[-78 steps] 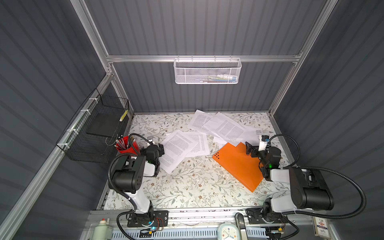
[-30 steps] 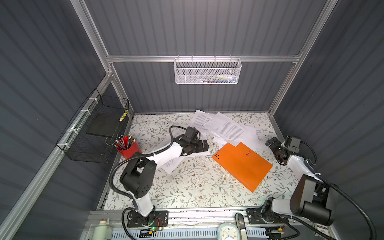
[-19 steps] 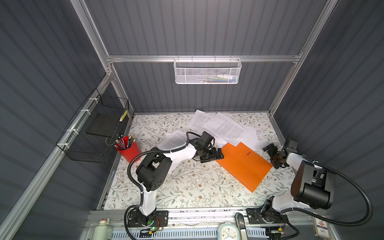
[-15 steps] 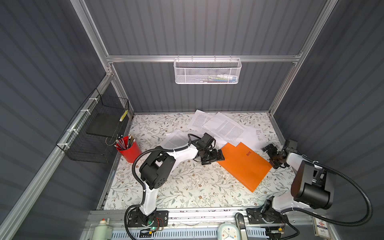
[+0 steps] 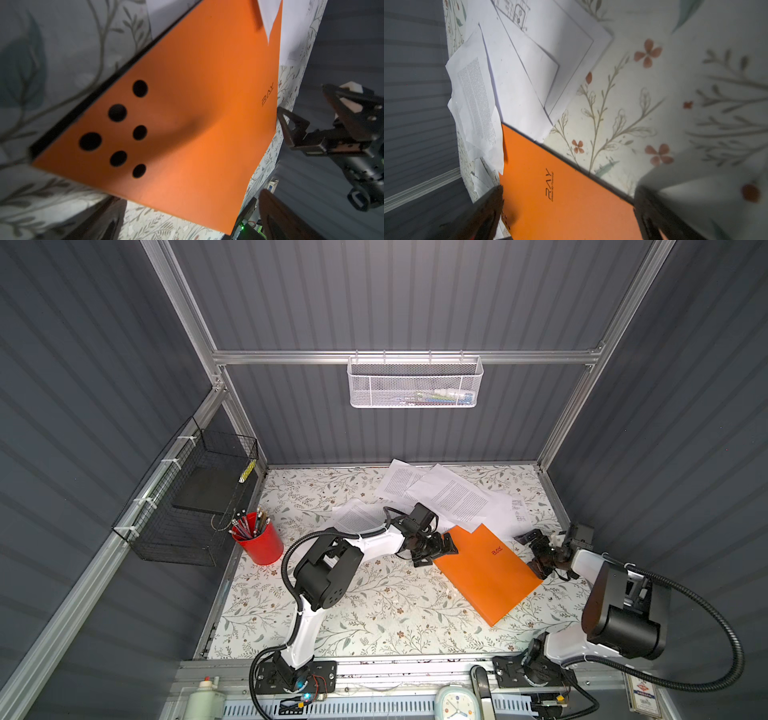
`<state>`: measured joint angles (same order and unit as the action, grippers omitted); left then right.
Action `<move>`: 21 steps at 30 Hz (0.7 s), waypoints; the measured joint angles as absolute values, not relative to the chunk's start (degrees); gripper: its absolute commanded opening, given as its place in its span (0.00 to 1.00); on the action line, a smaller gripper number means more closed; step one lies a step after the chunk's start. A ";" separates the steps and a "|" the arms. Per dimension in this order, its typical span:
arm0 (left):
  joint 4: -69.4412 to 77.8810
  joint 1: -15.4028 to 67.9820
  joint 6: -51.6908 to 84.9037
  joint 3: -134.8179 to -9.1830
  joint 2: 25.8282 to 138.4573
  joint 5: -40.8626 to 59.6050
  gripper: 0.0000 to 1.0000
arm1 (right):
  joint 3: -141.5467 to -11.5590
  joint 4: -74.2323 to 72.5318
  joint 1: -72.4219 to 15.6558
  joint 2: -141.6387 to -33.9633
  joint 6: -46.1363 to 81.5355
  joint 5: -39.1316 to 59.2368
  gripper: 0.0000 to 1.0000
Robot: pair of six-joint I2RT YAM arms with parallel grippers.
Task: Put the files into the folder
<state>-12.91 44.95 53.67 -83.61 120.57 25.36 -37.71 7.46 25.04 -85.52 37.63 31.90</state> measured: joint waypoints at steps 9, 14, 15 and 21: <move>-18.28 34.17 49.19 -91.92 124.99 25.45 1.00 | -31.53 4.05 11.86 -80.53 44.60 34.85 0.99; -22.76 30.59 44.07 -98.59 128.46 26.28 1.00 | -30.33 1.10 1.15 -79.85 50.11 33.89 0.99; -23.94 30.24 42.83 -100.07 128.97 26.44 1.00 | -30.35 1.06 -0.56 -79.81 50.61 33.39 0.99; -31.35 30.06 35.51 -101.65 125.58 22.65 1.00 | -34.28 6.31 -3.25 -80.29 47.59 27.51 0.99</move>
<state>-31.35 30.06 35.51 -101.65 125.58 22.65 -34.28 6.31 -3.25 -80.29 47.59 27.51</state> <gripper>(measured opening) 0.997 0.990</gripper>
